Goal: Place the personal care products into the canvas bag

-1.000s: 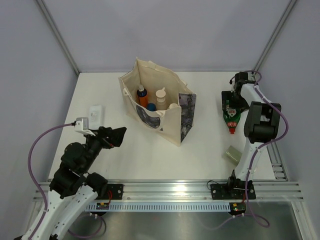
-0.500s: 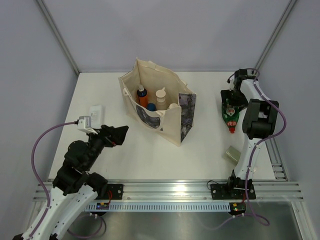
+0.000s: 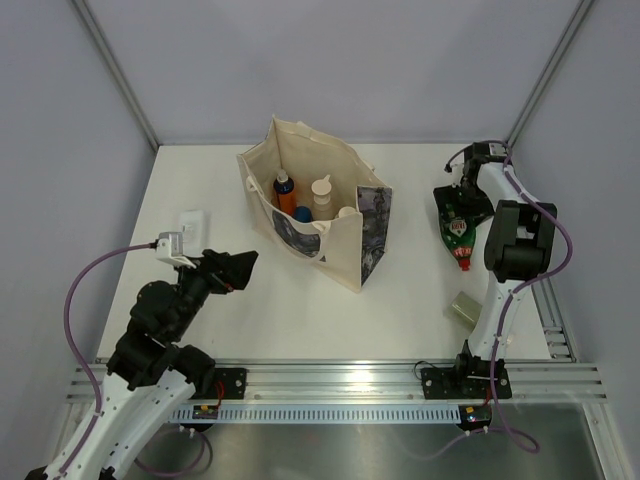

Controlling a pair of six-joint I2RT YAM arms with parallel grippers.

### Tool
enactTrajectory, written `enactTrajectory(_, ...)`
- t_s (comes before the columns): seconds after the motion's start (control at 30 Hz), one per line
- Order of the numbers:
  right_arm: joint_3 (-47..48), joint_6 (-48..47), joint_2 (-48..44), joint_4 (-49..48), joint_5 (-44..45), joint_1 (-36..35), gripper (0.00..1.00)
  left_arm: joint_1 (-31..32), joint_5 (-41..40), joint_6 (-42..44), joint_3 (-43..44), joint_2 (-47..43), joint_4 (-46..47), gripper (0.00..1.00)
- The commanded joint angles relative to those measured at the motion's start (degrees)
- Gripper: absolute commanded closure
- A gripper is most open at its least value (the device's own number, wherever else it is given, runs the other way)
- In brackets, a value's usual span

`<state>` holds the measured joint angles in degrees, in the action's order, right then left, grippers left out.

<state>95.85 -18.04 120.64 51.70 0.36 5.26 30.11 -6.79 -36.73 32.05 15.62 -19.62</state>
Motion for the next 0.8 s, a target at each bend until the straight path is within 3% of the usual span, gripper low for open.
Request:
enactTrajectory(0.0,-2.6,-1.6,0.0,2.9,-2.9,-0.5,0.00,0.2,0.4,-0.4,-0.4,0.3,3.3,0.01)
enactTrajectory(0.37,-10.3,1.7,-5.5,-6.8,8.0,-1.0,0.01,0.2,-0.2,-1.1,-1.6,-1.3,2.7,0.01)
enactTrajectory(0.53,-8.2,4.6,-11.0,-8.1,3.3,-0.9,0.00,0.3,-0.2,-0.5,-1.1,-0.9,2.5,0.01)
enactTrajectory(0.77,-6.2,4.6,-9.5,-6.2,0.9,-0.9,0.01,0.2,-0.7,-1.0,-1.1,-1.6,1.5,0.01)
